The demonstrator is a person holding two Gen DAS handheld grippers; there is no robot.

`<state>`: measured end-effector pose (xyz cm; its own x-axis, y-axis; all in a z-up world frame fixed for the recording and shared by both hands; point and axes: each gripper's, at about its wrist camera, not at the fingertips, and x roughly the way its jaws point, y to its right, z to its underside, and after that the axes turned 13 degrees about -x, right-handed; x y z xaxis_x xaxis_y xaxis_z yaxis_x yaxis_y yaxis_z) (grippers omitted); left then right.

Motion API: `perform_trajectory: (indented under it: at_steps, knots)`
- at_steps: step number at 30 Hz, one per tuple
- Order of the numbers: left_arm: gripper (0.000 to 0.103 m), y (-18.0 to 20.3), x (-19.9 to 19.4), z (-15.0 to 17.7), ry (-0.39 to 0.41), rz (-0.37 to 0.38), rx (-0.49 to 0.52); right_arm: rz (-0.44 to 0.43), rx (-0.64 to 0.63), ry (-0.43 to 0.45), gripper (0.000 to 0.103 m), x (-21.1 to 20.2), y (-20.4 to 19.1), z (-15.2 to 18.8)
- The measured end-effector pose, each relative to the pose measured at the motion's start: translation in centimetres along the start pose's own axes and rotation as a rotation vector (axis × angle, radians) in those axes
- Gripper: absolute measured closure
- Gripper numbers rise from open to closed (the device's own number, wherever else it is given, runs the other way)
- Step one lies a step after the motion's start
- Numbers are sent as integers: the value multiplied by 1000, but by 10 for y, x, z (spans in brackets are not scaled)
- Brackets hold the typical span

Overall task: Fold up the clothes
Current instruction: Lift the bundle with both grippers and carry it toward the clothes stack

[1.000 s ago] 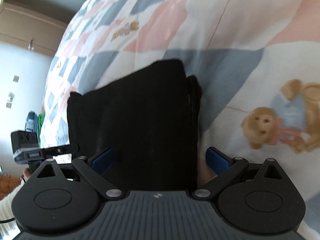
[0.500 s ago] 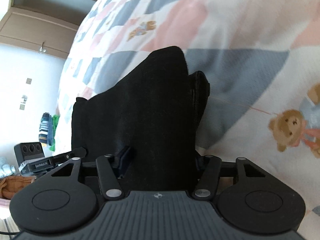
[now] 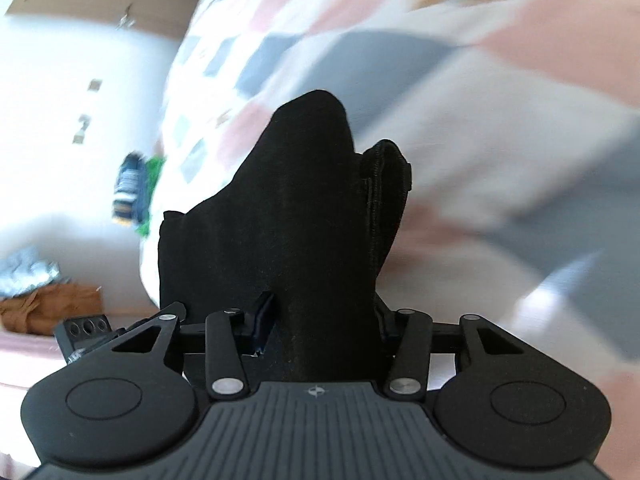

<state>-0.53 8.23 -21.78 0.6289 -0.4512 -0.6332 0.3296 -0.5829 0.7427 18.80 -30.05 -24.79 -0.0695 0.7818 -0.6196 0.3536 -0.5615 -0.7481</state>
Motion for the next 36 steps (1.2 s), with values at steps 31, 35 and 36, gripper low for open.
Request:
perform_trajectory:
  at_steps: [31, 35, 36]
  knots:
    - [71, -264, -320, -208, 444, -113, -242, -114, -391, -344, 59, 400, -348, -179]
    - [71, -270, -334, -238, 511, -125, -277, -130, -459, -390, 59, 428, -385, -225]
    - [71, -271, -338, -246, 531, -128, -281, -133, -477, -402, 59, 436, -394, -236]
